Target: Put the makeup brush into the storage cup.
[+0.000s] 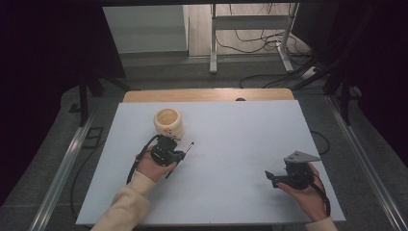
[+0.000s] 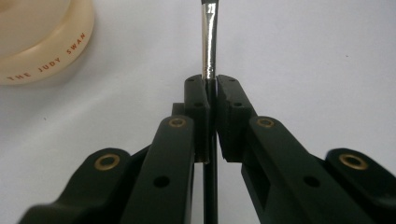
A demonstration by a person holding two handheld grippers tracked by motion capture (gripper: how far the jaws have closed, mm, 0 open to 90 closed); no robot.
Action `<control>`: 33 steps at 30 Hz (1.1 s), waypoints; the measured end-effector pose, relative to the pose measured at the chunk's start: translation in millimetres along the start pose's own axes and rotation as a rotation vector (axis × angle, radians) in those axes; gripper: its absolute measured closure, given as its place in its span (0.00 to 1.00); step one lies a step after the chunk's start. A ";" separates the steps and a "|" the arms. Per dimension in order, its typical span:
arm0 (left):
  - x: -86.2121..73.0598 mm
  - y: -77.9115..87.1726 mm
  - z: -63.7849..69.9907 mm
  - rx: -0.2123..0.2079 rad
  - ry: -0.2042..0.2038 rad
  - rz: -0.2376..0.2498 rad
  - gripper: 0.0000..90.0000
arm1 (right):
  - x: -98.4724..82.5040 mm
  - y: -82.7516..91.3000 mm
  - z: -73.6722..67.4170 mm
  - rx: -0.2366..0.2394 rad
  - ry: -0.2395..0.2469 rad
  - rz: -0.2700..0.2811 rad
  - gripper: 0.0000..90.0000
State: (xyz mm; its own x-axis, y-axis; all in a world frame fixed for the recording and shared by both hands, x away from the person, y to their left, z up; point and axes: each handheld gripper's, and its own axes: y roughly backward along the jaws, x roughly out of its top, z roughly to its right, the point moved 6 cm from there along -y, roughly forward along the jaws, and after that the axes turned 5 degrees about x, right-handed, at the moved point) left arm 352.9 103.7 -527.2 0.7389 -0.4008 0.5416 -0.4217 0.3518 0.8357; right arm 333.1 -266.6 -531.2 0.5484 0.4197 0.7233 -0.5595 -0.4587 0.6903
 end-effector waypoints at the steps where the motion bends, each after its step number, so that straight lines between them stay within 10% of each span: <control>1: -0.7 2.0 -0.3 -0.004 -0.004 0.008 0.93 | -0.1 -0.2 0.1 0.000 -0.001 -0.001 0.14; 33: 1.9 32.7 -14.7 -0.063 0.036 0.216 0.93 | -1.0 0.0 0.0 -0.003 -0.001 -0.006 0.14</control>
State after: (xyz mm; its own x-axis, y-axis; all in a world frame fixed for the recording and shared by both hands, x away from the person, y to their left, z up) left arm 348.3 126.8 -500.2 0.6538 -0.2801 0.7029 -0.5397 0.4784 0.6927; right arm 332.6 -267.0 -531.9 0.5524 0.4214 0.7192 -0.5579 -0.4542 0.6946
